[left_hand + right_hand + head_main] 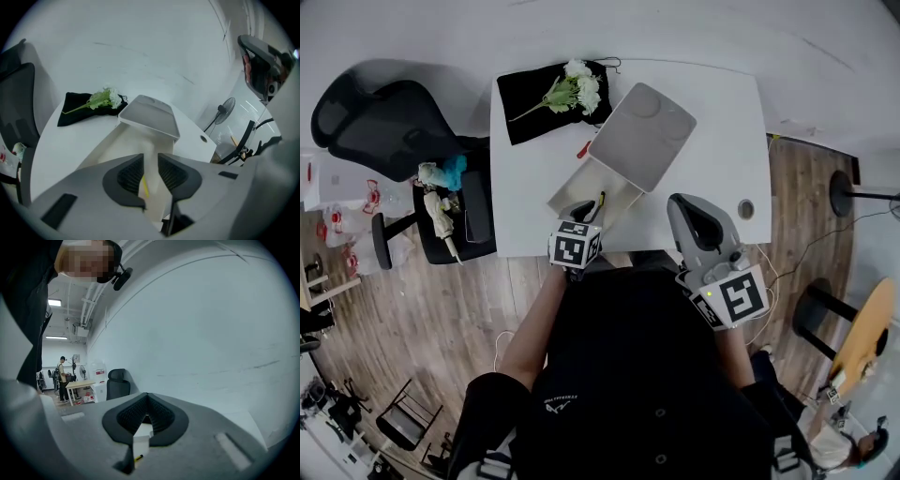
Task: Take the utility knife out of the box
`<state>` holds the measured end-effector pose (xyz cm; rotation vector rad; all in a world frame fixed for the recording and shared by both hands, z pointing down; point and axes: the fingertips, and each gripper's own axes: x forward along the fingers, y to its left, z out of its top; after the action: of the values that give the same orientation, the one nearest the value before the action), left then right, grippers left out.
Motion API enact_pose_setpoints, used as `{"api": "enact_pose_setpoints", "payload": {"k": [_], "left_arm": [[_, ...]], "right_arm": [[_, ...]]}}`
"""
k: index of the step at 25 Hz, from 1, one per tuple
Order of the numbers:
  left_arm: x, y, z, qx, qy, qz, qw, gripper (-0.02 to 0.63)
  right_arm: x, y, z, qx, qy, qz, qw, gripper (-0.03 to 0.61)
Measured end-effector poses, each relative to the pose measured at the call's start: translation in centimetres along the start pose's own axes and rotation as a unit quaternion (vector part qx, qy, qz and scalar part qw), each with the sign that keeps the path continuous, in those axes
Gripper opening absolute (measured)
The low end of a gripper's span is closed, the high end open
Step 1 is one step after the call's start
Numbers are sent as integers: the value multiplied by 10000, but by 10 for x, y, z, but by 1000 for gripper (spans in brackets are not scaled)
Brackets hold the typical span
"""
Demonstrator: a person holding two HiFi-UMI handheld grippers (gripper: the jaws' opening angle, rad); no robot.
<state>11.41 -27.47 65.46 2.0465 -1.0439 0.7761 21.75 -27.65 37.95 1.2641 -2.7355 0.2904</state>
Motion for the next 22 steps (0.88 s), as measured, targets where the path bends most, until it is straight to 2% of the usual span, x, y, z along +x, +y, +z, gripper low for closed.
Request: {"api": "enact_pose_setpoints", "payload": {"k": [1,2,6,10,22], "left_arm": [[5,1,-2,-15,109,3,9999,114],[10,2,-3,-37,196,22,9998,118],[24,10,-8,-76,496,210,9985,114],[40,10,-16,-86,882,144,9960,114],[70,28,-24,-135,1457,631,9872,114]], "right_arm": [[0,-3,-1,12,0,-25,10000,3],[-1,-6,-1,25,2,-52,10000,5],[-2,-16,-2,78,20,-154,9998,5],[0,-22,-6,134,76,-226,9996,5],[3,-34,-9,218,113,-336,9991,5]]}}
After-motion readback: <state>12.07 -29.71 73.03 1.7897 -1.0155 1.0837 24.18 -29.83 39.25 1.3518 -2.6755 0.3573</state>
